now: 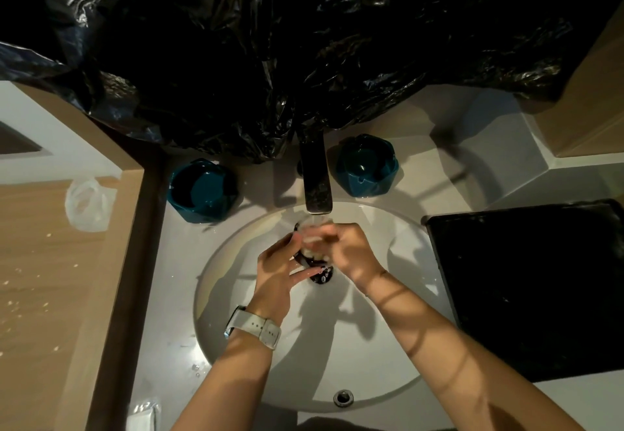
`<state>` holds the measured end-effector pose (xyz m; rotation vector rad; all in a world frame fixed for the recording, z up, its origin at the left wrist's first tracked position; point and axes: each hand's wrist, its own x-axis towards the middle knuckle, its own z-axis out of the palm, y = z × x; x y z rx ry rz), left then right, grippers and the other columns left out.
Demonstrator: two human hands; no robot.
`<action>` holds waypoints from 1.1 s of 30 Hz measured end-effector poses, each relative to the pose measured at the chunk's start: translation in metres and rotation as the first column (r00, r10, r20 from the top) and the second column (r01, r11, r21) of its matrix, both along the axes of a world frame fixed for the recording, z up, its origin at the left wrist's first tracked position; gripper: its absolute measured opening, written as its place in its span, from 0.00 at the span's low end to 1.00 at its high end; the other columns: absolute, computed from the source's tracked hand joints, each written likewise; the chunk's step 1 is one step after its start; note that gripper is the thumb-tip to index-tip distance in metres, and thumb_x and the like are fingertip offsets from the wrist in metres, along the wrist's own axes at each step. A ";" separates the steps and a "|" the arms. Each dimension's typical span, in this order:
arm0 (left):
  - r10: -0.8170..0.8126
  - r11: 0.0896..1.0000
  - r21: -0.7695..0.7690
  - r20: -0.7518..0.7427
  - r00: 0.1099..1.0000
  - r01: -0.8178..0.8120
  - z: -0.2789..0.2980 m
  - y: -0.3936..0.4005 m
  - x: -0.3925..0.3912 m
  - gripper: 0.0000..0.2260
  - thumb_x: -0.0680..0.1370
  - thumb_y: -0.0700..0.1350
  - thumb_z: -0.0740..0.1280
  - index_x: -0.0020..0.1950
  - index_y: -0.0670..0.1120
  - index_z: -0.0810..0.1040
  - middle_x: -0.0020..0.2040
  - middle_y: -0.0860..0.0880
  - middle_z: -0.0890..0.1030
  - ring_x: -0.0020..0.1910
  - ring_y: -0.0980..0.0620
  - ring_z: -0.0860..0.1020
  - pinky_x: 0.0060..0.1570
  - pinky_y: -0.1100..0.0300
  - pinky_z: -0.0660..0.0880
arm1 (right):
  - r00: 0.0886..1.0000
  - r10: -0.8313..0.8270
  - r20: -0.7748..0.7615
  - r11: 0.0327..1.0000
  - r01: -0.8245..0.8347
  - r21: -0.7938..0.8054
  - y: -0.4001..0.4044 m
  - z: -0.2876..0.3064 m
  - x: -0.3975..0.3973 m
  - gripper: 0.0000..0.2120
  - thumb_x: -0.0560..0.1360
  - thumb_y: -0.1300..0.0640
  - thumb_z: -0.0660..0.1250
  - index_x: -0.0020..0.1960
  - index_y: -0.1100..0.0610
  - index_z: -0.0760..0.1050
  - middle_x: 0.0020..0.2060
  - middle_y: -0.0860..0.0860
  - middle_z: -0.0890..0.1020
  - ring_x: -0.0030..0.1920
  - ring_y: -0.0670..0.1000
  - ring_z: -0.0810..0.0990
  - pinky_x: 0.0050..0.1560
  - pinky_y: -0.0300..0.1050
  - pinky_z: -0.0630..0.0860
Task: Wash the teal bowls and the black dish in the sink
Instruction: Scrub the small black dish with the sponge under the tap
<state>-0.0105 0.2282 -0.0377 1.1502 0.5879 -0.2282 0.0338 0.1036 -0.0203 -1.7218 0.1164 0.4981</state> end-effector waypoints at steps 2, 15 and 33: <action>0.041 0.999 0.001 -0.017 0.999 -0.041 0.002 -0.001 0.005 0.15 0.81 0.46 0.65 0.60 0.36 0.80 0.56 0.32 0.81 0.55 0.35 0.81 0.46 0.50 0.83 | 0.989 -0.030 0.142 0.995 0.043 -0.090 0.005 0.006 0.001 0.09 0.74 0.68 0.67 0.53 0.62 0.82 0.46 0.51 0.84 0.45 0.43 0.83 0.57 0.36 0.77; -0.019 0.996 0.084 -0.002 1.000 0.020 0.008 -0.004 0.009 0.14 0.81 0.45 0.65 0.57 0.35 0.81 0.49 0.32 0.82 0.48 0.36 0.82 0.43 0.50 0.83 | 0.982 0.037 0.186 0.991 -0.012 -0.133 -0.006 0.006 0.003 0.11 0.74 0.69 0.68 0.52 0.59 0.84 0.45 0.46 0.85 0.47 0.43 0.83 0.52 0.32 0.75; 0.094 0.995 0.046 -0.029 0.995 -0.093 0.009 -0.020 0.006 0.13 0.81 0.43 0.65 0.56 0.32 0.80 0.45 0.37 0.82 0.44 0.42 0.82 0.40 0.50 0.83 | 0.950 0.185 0.254 0.894 -0.055 -0.445 -0.007 0.012 -0.005 0.09 0.77 0.68 0.59 0.48 0.69 0.78 0.37 0.56 0.83 0.40 0.53 0.82 0.43 0.44 0.77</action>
